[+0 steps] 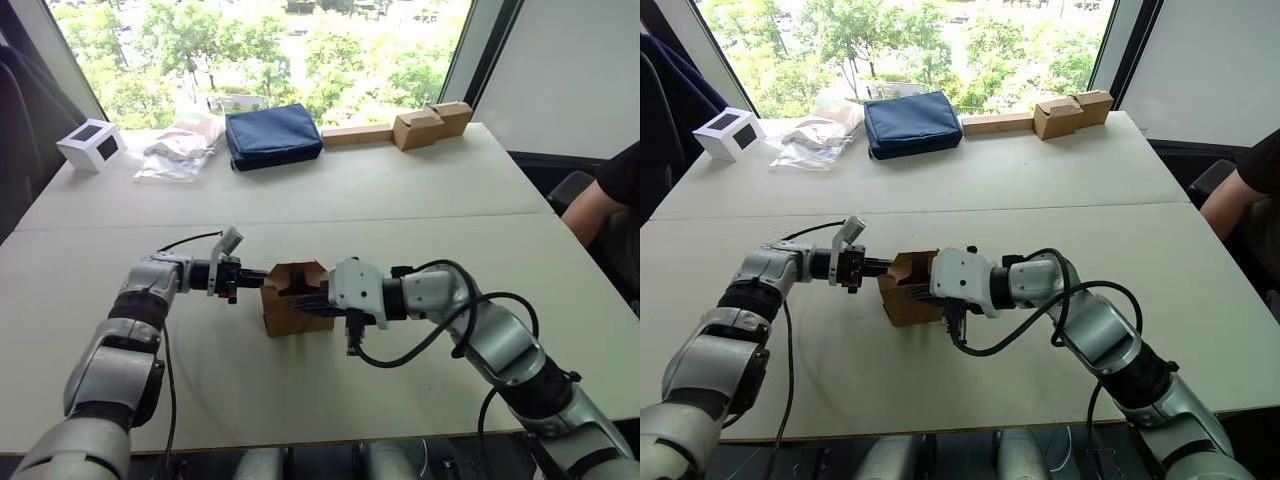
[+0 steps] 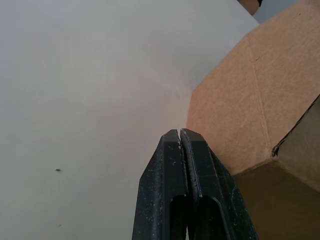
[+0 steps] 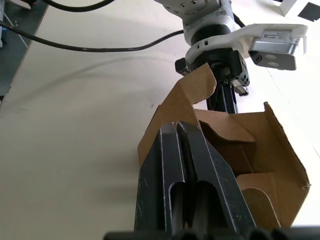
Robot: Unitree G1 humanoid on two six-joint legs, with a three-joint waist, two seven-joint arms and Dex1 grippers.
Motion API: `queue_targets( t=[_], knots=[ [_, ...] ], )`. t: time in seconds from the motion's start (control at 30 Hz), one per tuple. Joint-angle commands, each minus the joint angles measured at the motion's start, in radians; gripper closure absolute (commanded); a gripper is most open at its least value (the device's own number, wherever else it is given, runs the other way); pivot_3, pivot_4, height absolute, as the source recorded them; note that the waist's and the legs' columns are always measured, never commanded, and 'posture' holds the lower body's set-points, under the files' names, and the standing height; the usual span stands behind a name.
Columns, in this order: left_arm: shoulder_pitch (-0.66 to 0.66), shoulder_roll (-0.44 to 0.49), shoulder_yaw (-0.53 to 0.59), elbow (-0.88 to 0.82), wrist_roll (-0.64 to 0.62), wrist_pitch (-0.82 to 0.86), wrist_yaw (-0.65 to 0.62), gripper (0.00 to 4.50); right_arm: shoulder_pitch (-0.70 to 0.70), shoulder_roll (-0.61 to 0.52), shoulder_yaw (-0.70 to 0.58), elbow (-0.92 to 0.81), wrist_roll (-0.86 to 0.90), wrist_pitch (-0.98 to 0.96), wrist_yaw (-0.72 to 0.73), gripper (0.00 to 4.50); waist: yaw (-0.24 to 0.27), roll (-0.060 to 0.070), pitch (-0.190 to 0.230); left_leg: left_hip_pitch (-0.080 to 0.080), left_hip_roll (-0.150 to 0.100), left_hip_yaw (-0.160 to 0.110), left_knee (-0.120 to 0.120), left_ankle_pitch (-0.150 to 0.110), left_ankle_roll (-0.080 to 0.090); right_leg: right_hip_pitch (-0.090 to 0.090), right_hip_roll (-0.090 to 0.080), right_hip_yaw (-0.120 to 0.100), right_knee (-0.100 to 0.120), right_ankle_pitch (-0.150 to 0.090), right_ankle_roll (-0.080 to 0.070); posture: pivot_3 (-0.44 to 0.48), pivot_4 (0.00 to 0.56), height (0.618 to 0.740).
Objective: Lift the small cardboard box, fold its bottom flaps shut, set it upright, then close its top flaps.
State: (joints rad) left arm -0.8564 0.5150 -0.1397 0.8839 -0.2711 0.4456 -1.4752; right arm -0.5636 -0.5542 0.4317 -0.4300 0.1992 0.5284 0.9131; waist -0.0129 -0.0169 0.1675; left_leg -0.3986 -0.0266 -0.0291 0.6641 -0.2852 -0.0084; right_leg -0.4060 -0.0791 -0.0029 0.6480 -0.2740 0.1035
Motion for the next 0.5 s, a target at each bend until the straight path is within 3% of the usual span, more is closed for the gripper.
queue_targets(
  t=[0.03,0.5],
  knots=[
    [-0.013,-0.002,0.012,-0.009,0.018,-0.032,-0.008,4.47,-0.024,0.027,0.015,0.017,-0.020,-0.029,0.003,4.50,0.000,0.000,0.000,0.000,0.000,0.000,0.000,0.000,0.000,0.000,0.000,0.000,0.000,0.000,0.000,0.000,0.150,0.737],
    [-0.012,-0.007,0.035,-0.019,0.024,-0.030,0.004,4.47,-0.041,0.094,0.036,0.146,-0.065,-0.083,0.022,4.50,-0.001,0.000,0.000,0.000,0.000,0.000,0.000,0.000,0.000,0.000,0.000,0.000,0.000,0.000,0.000,0.000,0.150,0.737]
  ],
)
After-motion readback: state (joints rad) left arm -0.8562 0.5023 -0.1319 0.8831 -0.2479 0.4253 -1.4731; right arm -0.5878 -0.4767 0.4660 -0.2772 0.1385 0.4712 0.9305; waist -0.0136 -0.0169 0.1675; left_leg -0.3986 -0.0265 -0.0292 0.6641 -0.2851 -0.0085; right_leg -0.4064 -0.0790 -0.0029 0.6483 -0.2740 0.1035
